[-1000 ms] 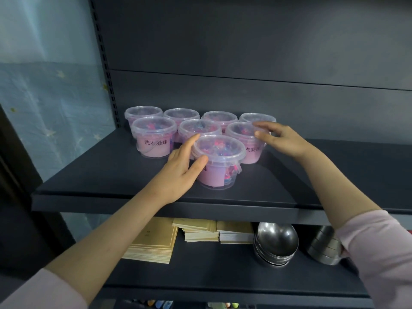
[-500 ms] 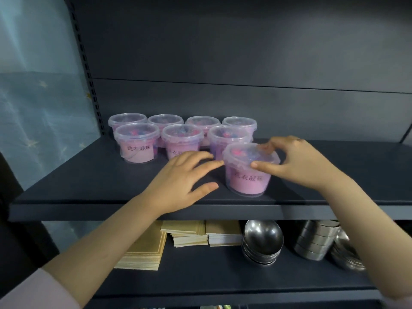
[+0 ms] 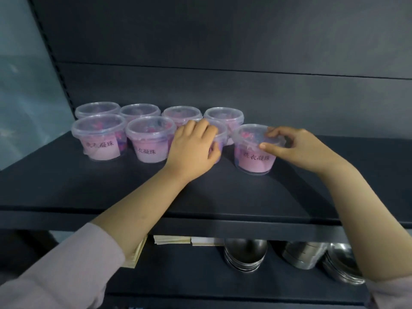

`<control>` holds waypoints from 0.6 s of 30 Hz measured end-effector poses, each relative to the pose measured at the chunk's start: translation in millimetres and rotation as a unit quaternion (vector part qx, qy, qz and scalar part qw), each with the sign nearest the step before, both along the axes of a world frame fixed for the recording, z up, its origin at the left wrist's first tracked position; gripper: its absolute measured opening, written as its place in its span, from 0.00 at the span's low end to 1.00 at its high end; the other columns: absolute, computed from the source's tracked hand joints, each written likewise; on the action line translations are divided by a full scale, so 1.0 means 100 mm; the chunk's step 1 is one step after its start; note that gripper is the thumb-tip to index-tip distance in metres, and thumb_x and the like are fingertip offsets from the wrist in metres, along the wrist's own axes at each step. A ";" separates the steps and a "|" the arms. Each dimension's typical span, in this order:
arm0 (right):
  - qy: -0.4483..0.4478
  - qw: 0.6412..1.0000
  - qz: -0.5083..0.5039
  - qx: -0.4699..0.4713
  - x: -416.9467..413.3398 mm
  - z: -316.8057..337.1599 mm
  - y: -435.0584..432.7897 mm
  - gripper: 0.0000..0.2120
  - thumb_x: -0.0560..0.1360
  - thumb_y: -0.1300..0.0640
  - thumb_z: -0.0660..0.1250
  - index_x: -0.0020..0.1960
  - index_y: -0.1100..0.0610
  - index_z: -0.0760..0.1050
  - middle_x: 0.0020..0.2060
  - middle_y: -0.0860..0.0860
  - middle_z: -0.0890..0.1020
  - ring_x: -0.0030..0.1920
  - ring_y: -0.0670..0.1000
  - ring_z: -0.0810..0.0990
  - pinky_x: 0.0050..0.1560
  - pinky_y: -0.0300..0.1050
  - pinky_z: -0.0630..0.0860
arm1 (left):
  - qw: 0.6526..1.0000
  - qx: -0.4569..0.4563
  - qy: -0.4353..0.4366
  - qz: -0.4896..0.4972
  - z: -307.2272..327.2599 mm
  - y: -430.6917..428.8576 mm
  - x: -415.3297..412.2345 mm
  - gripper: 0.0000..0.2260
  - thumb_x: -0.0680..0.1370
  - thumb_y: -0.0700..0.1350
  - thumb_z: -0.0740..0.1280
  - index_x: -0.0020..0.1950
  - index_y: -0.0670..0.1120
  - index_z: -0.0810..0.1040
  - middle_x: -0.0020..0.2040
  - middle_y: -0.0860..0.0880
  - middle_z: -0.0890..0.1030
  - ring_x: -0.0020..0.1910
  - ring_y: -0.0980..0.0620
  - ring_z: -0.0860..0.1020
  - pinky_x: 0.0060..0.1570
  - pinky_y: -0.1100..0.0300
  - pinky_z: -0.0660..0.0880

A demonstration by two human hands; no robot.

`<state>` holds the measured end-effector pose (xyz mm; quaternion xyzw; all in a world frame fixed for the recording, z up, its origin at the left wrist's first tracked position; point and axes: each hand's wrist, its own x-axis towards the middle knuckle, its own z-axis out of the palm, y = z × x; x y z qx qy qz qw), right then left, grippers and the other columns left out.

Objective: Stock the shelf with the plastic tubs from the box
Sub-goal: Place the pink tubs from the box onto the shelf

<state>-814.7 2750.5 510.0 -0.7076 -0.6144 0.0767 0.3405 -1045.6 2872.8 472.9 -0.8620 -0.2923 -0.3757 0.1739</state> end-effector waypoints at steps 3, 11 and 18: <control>0.045 0.998 0.031 0.009 0.09 -0.07 0.18 0.18 0.66 0.39 0.72 0.51 0.47 0.77 0.59 0.39 0.78 0.61 0.43 0.75 0.63 0.40 0.68 | 0.999 0.033 -0.026 -0.012 -0.11 0.07 -0.01 0.11 0.73 0.44 0.64 0.53 0.43 0.79 0.51 0.45 0.79 0.48 0.43 0.74 0.47 0.51 0.72; 0.044 0.997 0.043 0.049 0.10 -0.28 0.38 0.17 0.75 0.47 0.68 0.61 0.48 0.73 0.71 0.47 0.67 0.72 0.49 0.62 0.71 0.45 0.59 | 0.999 0.028 -0.009 -0.017 -0.08 0.12 -0.04 0.11 0.75 0.45 0.65 0.56 0.43 0.78 0.52 0.45 0.78 0.48 0.43 0.75 0.47 0.50 0.72; -0.122 0.978 -0.002 0.168 -0.06 -0.31 0.27 0.22 0.73 0.39 0.61 0.60 0.49 0.76 0.61 0.48 0.75 0.61 0.54 0.70 0.64 0.47 0.63 | 0.999 0.001 -0.034 -0.024 -0.05 0.09 -0.07 0.13 0.75 0.47 0.64 0.58 0.45 0.78 0.54 0.48 0.77 0.52 0.46 0.74 0.53 0.52 0.72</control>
